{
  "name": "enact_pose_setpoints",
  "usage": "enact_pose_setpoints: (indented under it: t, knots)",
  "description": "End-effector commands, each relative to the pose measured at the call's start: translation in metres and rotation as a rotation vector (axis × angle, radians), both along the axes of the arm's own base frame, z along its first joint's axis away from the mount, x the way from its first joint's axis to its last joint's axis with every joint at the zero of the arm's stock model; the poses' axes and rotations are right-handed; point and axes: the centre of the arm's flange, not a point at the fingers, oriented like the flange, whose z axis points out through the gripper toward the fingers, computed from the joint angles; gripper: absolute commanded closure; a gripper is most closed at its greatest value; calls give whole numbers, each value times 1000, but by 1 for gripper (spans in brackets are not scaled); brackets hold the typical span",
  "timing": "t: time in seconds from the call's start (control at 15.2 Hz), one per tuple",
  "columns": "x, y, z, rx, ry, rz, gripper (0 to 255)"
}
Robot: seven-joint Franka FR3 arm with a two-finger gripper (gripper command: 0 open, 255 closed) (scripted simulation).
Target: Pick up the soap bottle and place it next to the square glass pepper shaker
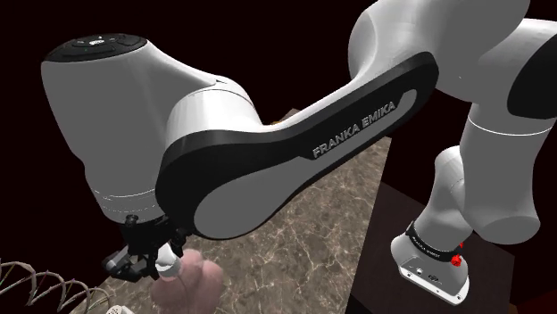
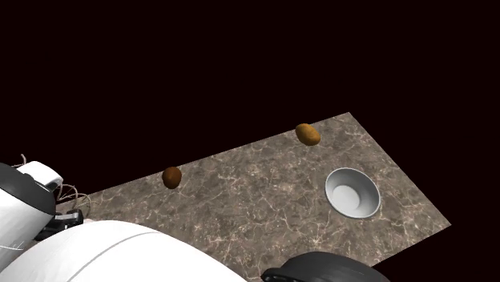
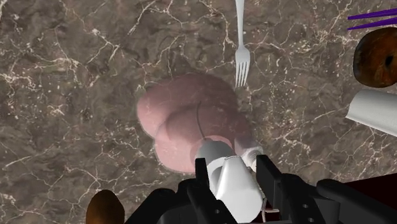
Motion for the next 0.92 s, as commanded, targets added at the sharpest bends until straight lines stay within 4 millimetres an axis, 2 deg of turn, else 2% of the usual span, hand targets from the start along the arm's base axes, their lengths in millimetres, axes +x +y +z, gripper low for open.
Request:
enact_pose_setpoints:
  t: [0.0, 0.33, 0.4, 0.73, 0.86]
  knots:
    - [1, 0, -1, 2, -1, 0, 255]
    - [1, 0, -1, 2, -1, 0, 255]
    - [1, 0, -1, 2, -1, 0, 0]
    - [1, 0, -1, 2, -1, 0, 0]
    - [0, -3, 25, 2, -1, 0, 0]
